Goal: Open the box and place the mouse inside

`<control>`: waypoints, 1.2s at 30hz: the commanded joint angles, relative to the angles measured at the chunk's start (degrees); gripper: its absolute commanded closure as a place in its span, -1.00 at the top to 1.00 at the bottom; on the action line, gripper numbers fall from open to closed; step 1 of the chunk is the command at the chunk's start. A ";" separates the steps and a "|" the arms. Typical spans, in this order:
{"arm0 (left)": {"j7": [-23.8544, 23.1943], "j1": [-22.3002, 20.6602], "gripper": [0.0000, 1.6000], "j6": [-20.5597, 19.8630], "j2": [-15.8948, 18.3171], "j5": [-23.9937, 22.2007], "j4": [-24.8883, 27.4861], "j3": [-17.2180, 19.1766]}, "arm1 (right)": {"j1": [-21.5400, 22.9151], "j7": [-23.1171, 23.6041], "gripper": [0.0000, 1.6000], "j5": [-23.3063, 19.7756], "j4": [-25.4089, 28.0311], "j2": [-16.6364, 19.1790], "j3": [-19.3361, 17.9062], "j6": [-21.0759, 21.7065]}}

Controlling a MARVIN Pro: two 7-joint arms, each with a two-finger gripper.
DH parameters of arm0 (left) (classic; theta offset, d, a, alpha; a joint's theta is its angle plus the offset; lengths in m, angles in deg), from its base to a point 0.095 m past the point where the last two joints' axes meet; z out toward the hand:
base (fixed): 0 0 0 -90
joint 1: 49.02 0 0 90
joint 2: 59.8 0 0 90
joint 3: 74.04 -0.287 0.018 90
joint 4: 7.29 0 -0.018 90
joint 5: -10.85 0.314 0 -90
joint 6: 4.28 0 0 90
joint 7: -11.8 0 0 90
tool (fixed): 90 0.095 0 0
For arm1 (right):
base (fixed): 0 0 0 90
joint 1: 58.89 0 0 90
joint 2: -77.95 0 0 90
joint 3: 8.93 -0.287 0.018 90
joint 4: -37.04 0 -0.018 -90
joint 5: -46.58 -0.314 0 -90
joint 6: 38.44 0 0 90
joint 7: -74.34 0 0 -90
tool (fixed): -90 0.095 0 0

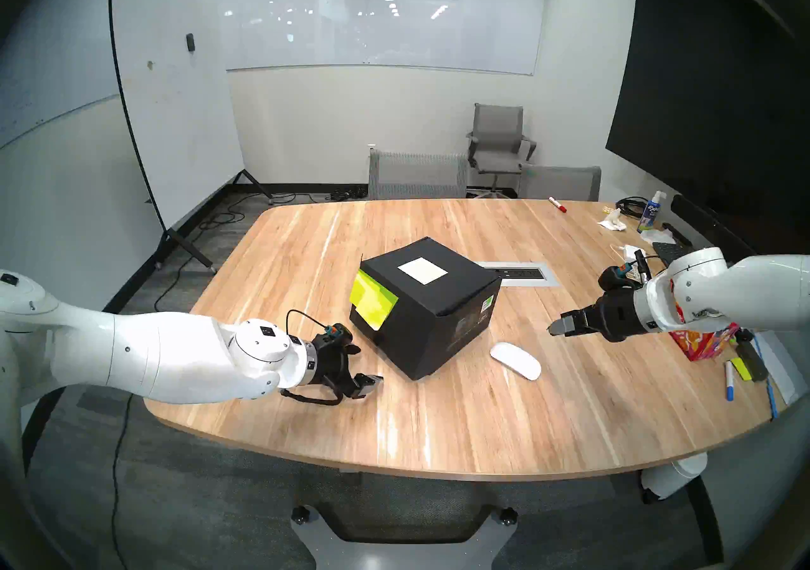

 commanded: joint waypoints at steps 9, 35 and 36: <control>0.07 0.88 1.00 0.22 -4.80 -2.42 -5.04 1.58 | 0.79 -0.14 1.00 0.11 0.15 -0.06 -0.42 -0.04; -8.56 3.70 1.00 3.26 -5.80 -5.88 -14.12 0.48 | 0.78 -0.14 1.00 0.11 0.15 -0.06 -0.42 -0.04; -8.76 3.71 1.00 3.34 -5.76 -6.10 -14.15 0.52 | 0.78 -0.14 1.00 0.11 0.15 -0.06 -0.42 -0.04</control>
